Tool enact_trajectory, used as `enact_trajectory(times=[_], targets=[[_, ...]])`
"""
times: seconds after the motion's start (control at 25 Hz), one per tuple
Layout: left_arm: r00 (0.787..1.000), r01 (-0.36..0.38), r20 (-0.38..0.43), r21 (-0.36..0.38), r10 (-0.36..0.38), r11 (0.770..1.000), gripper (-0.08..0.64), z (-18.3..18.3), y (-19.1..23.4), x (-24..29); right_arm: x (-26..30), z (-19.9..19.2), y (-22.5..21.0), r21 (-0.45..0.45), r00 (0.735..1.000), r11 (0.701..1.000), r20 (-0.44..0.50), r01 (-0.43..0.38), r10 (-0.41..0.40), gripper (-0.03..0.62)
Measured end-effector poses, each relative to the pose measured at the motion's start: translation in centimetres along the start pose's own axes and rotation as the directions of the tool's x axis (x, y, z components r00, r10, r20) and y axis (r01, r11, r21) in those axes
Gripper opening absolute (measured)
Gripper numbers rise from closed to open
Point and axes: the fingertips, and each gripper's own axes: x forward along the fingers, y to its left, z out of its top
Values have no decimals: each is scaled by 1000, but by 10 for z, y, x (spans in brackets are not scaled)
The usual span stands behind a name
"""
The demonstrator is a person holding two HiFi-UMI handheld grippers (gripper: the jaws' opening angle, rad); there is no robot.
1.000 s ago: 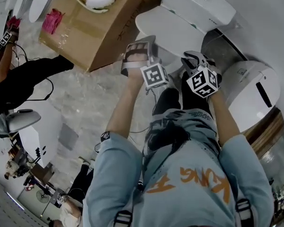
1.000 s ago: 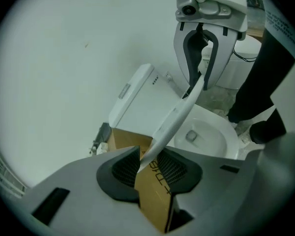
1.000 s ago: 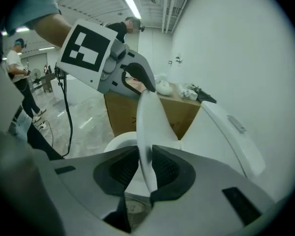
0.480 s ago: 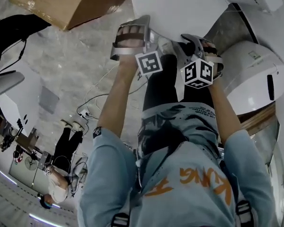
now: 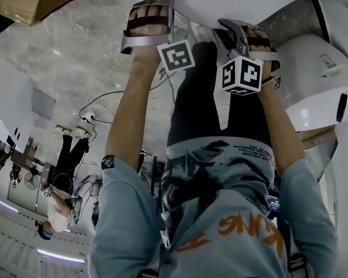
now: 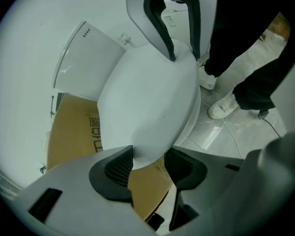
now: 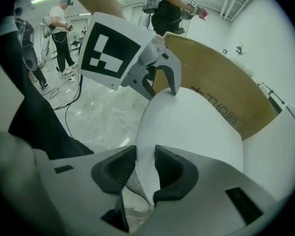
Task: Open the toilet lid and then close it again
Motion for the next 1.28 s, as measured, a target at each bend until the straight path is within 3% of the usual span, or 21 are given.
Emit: enact_trajectory(times=[0.16,0.4,0.48,0.56,0.64,0.72,0.92,1.0,1.08,1.12,1.16,1.28], targets=[[999,33,2,20,-33,999,225,-3,-24,26,31,-12,12,-23,998,999,-62,-33,31,136],[998,54,-27,55,-53,997,230,-10,-26,42,50,-16,12,-32,991,998,-124,-55,50,132],[995,95,-10,-15,-95,995,204,-6,-33,42,54,-23,15,10,986,997,-145,-82,82,113],[984,177,54,-163,-170,971,186,3,-46,40,56,-24,15,46,982,992,-148,-114,120,107],[979,201,71,-239,-190,950,192,3,-48,34,48,-19,5,67,985,992,-125,-109,117,69],[985,175,55,-300,-166,938,123,-2,-36,21,33,-17,-12,107,990,990,-99,-90,101,69],[999,43,4,-489,-47,871,74,-15,12,-36,-30,-9,-41,258,998,965,-47,-35,48,64],[1000,0,4,-592,3,806,49,-14,41,-69,-63,-4,-53,352,1000,936,-19,-1,8,57],[998,-33,19,-700,65,713,37,-10,78,-98,-96,5,-74,440,998,897,12,50,-61,43],[994,-33,43,-755,99,655,34,-7,96,-114,-112,11,-83,472,995,879,27,73,-97,29],[988,-17,76,-813,135,582,28,-3,112,-131,-129,18,-90,494,991,864,41,92,-129,14],[956,73,162,-940,247,333,26,5,164,-187,-182,41,-110,558,970,819,95,133,-223,14]])
